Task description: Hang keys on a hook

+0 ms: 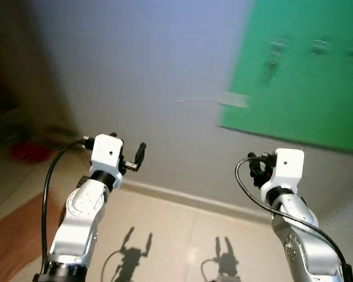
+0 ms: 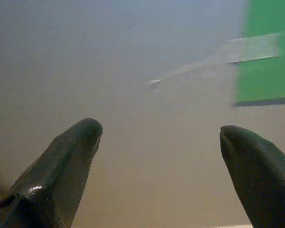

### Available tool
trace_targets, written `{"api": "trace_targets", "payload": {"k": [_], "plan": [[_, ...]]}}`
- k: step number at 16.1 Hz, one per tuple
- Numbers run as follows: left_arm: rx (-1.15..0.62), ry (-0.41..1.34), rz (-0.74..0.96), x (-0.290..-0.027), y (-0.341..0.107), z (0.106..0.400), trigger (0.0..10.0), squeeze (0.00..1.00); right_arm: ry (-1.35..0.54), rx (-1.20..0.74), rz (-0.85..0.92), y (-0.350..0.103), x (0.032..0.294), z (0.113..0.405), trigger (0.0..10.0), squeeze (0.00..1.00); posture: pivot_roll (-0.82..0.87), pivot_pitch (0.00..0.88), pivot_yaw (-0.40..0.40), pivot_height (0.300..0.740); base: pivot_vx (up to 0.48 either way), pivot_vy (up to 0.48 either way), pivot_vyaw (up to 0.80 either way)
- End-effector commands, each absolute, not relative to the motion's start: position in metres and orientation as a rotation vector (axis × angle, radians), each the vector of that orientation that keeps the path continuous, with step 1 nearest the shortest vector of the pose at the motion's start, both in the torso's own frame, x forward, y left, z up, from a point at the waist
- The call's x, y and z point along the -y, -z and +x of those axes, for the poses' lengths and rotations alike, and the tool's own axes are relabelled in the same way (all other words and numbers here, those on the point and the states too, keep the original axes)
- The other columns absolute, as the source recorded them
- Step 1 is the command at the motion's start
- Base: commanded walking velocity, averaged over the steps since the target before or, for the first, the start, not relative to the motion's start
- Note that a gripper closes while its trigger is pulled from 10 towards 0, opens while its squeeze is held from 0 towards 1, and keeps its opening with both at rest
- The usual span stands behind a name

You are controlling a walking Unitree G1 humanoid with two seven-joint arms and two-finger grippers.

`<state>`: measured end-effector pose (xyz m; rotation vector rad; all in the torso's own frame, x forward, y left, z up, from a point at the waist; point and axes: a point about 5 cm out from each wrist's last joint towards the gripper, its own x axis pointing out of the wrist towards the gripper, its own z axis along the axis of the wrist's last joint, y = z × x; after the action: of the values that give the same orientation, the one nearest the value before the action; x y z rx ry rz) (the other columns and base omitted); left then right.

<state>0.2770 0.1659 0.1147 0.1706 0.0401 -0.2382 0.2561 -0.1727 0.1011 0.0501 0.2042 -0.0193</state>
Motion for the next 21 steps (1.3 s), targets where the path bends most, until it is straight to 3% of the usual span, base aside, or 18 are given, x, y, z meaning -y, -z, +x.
{"api": "trace_targets", "payload": {"k": [1,8,21], "plan": [[-0.027,0.257,0.189,-0.161,-0.118,0.277,10.0,0.00,0.019,-0.185,0.007,-0.109,0.177,0.259,10.0,0.00,-0.08,0.000,-0.011,0.718,0.000,0.000,-0.80],[-0.009,0.262,0.263,-0.153,-0.120,0.284,10.0,0.00,0.117,-0.161,-0.022,-0.116,0.190,0.257,10.0,0.00,-0.09,0.000,-0.032,0.718,0.000,0.000,-0.80],[-0.010,0.231,0.282,-0.161,-0.125,0.287,10.0,0.00,0.071,-0.204,0.029,-0.109,0.180,0.255,10.0,0.00,-0.07,0.000,-0.006,0.718,0.000,0.000,-0.80]]}}
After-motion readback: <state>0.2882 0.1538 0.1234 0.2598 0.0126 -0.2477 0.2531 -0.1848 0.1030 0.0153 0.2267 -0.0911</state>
